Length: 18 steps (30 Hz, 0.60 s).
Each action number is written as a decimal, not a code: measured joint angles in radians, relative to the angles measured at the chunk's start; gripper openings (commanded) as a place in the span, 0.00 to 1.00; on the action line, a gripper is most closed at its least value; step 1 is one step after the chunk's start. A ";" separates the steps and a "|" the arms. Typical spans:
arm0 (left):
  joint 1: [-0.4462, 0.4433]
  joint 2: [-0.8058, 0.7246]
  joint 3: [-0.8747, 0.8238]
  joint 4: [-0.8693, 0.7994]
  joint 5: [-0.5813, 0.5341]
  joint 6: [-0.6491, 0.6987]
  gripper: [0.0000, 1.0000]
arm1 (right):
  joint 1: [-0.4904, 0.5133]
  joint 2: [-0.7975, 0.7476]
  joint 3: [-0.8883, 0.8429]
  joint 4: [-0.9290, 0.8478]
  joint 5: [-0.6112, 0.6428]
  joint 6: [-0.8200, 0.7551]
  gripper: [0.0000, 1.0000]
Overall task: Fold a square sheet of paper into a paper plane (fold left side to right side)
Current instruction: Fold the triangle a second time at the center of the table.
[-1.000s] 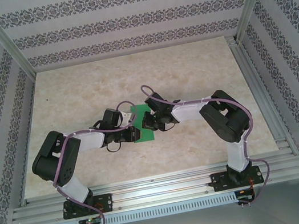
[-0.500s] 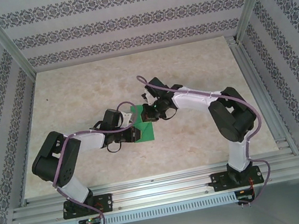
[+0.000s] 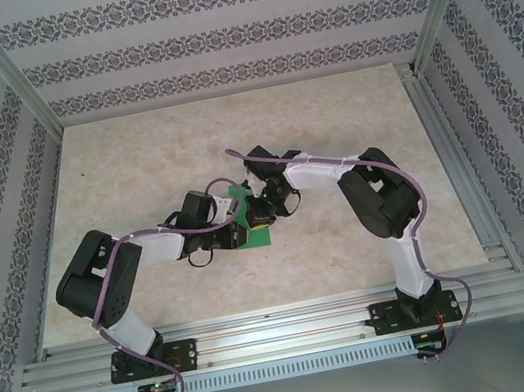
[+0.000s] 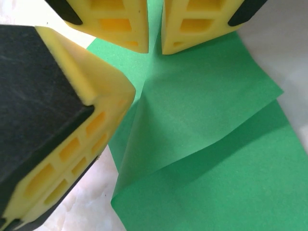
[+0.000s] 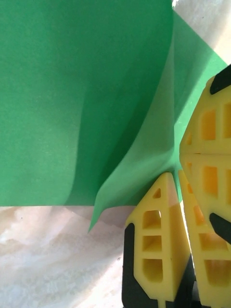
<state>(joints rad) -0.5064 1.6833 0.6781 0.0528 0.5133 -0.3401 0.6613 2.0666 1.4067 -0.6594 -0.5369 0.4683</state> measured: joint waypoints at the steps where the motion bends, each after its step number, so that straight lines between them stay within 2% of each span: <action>1: 0.000 0.000 0.000 0.000 -0.001 0.000 0.16 | 0.000 0.006 0.008 -0.005 0.000 -0.002 0.04; 18: -0.005 0.000 0.000 0.000 -0.009 0.018 0.16 | -0.001 0.088 0.111 -0.105 0.038 -0.073 0.05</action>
<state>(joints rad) -0.5110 1.6833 0.6785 0.0525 0.5045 -0.3218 0.6601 2.1548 1.5181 -0.7647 -0.4992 0.3954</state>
